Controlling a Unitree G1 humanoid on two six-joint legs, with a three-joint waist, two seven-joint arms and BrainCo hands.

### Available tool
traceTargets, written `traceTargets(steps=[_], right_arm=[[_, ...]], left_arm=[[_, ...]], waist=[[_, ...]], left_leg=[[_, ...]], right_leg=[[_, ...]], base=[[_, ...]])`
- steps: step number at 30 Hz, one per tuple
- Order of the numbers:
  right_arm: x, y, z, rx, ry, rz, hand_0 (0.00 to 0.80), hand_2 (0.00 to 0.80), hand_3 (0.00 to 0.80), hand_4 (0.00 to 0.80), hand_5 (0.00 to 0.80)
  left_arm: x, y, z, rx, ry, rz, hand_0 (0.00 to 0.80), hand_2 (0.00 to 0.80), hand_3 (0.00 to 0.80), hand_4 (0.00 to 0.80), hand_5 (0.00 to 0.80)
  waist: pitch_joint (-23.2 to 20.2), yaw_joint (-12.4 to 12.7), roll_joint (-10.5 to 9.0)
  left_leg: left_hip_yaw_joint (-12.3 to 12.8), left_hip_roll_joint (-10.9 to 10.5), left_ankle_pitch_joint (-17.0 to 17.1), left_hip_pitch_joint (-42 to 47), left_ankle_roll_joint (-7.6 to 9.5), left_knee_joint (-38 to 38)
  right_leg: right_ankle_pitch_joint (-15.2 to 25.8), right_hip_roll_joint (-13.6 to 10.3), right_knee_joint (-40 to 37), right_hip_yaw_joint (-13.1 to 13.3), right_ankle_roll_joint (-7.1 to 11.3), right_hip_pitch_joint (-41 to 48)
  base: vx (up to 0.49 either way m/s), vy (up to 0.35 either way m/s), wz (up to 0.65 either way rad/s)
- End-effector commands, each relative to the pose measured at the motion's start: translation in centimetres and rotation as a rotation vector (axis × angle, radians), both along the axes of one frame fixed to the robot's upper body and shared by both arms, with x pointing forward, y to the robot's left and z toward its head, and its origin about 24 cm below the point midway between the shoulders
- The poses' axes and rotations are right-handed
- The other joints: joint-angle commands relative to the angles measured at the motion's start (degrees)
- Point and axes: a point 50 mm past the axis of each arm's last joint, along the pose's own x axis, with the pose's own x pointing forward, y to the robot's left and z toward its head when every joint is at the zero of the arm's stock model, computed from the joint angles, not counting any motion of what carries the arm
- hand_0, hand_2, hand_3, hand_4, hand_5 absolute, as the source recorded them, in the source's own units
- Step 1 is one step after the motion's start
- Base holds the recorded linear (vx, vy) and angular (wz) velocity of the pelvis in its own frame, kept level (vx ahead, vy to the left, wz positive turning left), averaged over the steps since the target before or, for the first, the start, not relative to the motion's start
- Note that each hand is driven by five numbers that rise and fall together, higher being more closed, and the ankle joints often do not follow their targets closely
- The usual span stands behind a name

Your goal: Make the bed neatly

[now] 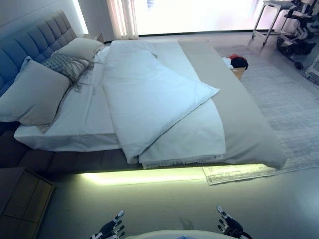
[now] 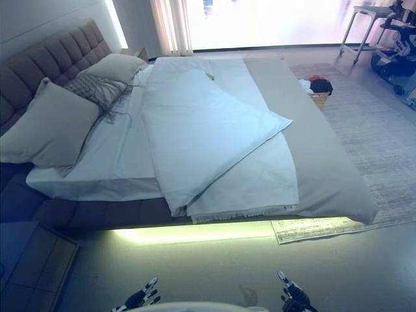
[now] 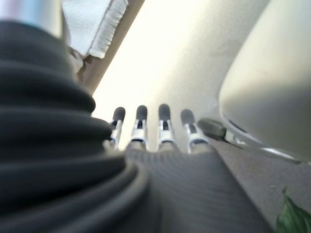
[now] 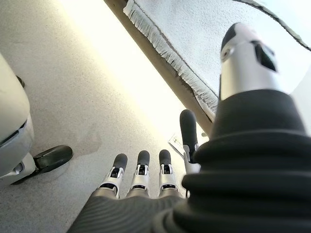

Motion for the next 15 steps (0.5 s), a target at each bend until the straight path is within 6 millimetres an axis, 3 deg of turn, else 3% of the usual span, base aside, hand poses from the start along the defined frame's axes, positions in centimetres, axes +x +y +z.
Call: traceTargets(steps=[1,15], right_arm=[[1.75,0.25,0.13,-0.008,-0.003,0.046,0.000,0.000,0.000,0.000,0.000],[1.78,0.39,0.09,0.021,0.004,0.075,0.000,0.000,0.000,0.000,0.000]], left_arm=[[2.01,-0.22,0.24,-0.001,-0.050,0.018,0.000,0.000,0.000,0.000,0.000],[2.33,0.02,0.39,-0.012,-0.071,0.073,0.000,0.000,0.000,0.000,0.000]], waist=[[0.36,1.67,-1.35],[1.01,1.52,-0.79]], left_leg=[[-1.66,-4.05,-5.10,-0.04,2.52,0.02],[-1.67,-3.79,-4.37,-0.92,2.32,0.02]], right_leg=[[1.55,-0.90,0.76,0.27,4.15,-2.86],[1.65,-0.55,1.11,0.39,3.99,-3.48]], base=[[0.000,0.000,0.00],[0.000,0.000,0.00]])
